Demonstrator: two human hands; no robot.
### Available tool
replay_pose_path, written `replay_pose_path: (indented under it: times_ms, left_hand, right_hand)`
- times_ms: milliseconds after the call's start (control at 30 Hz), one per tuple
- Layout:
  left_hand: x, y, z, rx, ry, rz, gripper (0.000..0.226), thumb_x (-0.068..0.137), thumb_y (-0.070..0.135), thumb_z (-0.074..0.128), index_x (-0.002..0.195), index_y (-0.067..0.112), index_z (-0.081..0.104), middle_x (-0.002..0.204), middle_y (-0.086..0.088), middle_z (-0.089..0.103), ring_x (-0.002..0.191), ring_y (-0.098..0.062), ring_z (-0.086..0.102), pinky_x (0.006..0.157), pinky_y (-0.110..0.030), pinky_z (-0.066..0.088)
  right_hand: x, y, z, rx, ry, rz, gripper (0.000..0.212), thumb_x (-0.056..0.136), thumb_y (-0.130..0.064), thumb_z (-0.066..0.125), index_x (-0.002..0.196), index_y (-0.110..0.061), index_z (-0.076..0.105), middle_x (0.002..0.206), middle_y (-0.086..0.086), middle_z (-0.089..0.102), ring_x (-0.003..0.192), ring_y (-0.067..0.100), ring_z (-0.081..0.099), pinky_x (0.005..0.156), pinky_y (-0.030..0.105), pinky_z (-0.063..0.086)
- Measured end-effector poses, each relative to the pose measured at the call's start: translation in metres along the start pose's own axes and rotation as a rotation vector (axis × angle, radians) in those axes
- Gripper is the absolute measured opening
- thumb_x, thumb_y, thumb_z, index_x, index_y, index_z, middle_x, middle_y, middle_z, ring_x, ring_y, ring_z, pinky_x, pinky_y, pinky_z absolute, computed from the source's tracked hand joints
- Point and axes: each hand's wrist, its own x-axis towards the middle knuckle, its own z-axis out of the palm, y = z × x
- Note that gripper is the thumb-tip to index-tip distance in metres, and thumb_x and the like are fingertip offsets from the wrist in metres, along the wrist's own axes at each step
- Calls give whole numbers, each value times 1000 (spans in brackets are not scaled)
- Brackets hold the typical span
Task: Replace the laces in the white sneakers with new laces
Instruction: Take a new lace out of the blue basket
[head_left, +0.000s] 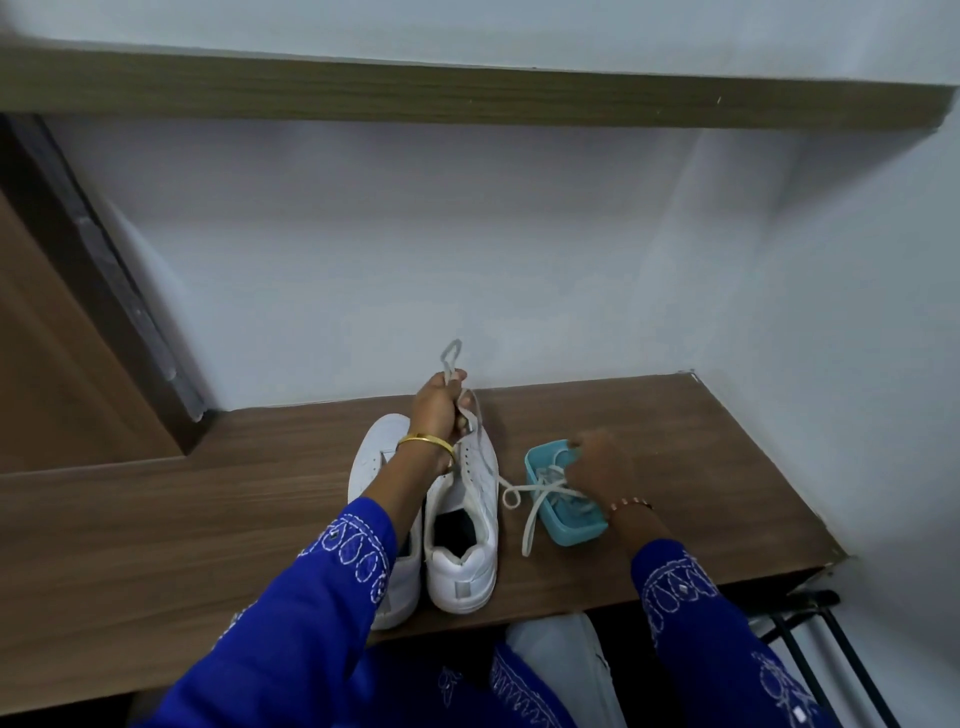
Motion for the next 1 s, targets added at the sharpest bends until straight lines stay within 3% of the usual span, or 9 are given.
replay_pose_path:
  times_ms: [133,200,367,433,500,600,700,833,1000]
  left_hand:
    - [-9,-3,8,-65,-132,-91,23,100,19,34,83,19,49,42,8,40,32,-7,29,35,-14,26]
    - [-11,0,9,-202,-178,-141,23,100,18,35,82,19,49,43,7,40,34,-8,31,35,-13,27]
    - [-11,15,4,-471,-246,-187,23,98,15,35,79,18,48,42,6,41,33,-9,36,36,-10,29]
    - [-8,14,-2,-376,-207,-182,24,98,16,35,79,18,49,41,7,41,32,-8,35,35,-11,28]
    - [-6,6,-6,-154,-141,-158,25,99,17,33,82,18,50,41,8,41,30,-7,31,34,-12,26]
    - [-7,-11,-5,262,-80,-70,28,100,17,32,83,16,55,47,3,41,26,-6,28,33,-13,24]
    - [-13,-25,2,528,-165,10,24,100,18,35,85,15,55,55,-4,40,25,-4,29,34,-14,25]
    - [-20,-30,17,618,-341,41,27,97,12,39,70,12,43,52,-2,42,27,-5,31,36,-15,28]
    - [-17,-34,25,604,-381,33,27,94,8,41,68,10,48,49,1,44,28,-5,34,37,-16,31]
  right_hand:
    - [7,-42,1,177,52,-194,36,84,-16,61,120,-12,59,121,11,54,109,27,55,92,36,46]
    - [6,-53,9,109,-14,-279,34,84,-16,63,118,-10,61,119,12,53,107,27,56,93,34,45]
    - [10,-38,29,177,6,-242,11,87,-9,57,88,-5,68,88,9,64,88,22,60,82,24,46]
    - [12,-32,25,241,56,-214,23,88,-7,56,65,-12,57,66,-4,53,69,13,54,64,13,42]
    - [14,-32,17,317,120,-195,35,90,-7,54,58,-18,45,61,-7,45,58,8,46,53,11,37]
    - [22,-37,1,549,182,-156,23,92,-11,52,71,-17,52,66,-5,56,61,12,56,58,27,48]
    - [21,-48,-20,809,124,-192,19,94,-7,49,77,-15,53,66,3,61,43,1,52,45,17,45]
    - [13,-62,-43,992,157,-265,8,91,-2,54,88,3,60,65,12,59,41,2,54,45,14,47]
    - [13,-57,-51,1026,217,-242,9,89,-1,57,93,3,63,66,6,61,44,2,58,48,16,51]
